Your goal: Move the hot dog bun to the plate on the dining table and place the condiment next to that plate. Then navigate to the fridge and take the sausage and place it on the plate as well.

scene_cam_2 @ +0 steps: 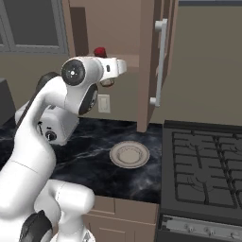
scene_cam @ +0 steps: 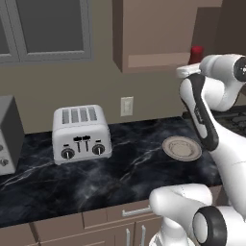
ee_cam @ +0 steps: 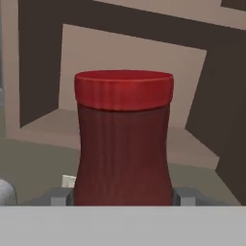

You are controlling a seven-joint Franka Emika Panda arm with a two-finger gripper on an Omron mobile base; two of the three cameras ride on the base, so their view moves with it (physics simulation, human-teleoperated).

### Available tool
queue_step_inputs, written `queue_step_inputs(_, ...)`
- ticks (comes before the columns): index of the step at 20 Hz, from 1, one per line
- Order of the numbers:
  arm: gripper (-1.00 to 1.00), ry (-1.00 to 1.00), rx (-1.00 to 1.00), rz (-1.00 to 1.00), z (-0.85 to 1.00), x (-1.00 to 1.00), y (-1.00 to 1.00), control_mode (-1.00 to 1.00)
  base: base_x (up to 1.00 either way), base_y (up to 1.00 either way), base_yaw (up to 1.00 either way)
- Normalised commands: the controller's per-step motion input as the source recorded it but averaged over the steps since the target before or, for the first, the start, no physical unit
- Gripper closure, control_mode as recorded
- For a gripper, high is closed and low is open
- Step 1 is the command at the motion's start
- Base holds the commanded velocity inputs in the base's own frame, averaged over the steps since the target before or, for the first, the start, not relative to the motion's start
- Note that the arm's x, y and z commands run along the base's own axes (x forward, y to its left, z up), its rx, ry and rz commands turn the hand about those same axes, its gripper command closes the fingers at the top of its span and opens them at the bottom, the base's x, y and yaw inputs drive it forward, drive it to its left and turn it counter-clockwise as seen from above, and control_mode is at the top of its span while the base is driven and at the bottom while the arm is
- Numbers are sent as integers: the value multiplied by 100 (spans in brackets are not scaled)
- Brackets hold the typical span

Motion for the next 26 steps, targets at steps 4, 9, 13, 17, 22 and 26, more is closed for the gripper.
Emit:
queue_step_inputs(4,100,7,-3,0,-3,-75,8,-100,0,0,0)
queue_step_inputs(9,100,-1,0,0,-3,-17,5,100,-77,37,3)
queue_step_inputs(13,100,0,0,0,0,0,0,100,-85,57,-2)
queue_step_inputs(17,100,0,0,0,0,0,0,100,-68,65,-27)
queue_step_inputs(22,100,0,0,0,0,0,0,100,-68,49,-59)
queue_step_inputs(26,100,0,0,0,0,0,0,100,-80,47,-60)
